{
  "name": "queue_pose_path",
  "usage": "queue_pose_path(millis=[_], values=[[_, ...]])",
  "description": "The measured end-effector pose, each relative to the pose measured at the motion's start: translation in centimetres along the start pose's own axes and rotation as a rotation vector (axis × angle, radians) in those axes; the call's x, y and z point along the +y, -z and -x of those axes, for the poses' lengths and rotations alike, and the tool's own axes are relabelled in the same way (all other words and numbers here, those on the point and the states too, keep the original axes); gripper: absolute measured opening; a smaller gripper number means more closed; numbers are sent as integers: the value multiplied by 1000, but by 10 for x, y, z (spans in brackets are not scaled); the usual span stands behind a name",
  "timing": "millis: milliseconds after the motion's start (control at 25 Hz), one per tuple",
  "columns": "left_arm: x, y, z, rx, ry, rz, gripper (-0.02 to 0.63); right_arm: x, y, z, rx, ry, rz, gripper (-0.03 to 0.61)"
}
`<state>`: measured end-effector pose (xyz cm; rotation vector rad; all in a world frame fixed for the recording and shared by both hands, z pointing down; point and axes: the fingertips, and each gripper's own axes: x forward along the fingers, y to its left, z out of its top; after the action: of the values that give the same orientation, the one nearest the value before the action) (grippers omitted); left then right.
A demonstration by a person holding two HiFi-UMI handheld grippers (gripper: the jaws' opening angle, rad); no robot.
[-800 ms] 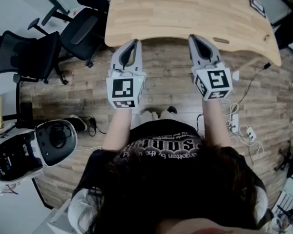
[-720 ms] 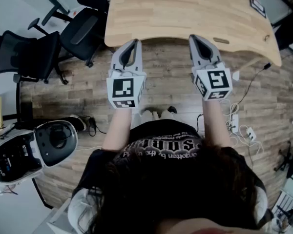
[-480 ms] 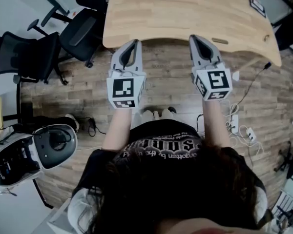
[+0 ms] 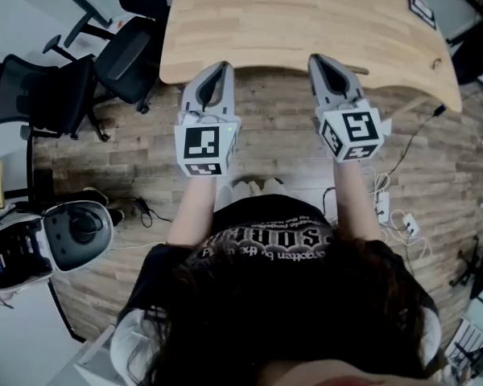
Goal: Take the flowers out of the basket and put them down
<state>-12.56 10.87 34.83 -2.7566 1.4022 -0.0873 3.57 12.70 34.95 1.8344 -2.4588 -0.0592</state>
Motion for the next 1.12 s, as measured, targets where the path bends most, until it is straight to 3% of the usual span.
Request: queue_pose_path(millis=[640,1120], values=[[-44,-4,-34,1,-41,-4,0,-53,0,-1,-18,-69,10,28],[-37,-3,-72,0,-29,2,0,-71,13,-31,13,-96,-1,28]])
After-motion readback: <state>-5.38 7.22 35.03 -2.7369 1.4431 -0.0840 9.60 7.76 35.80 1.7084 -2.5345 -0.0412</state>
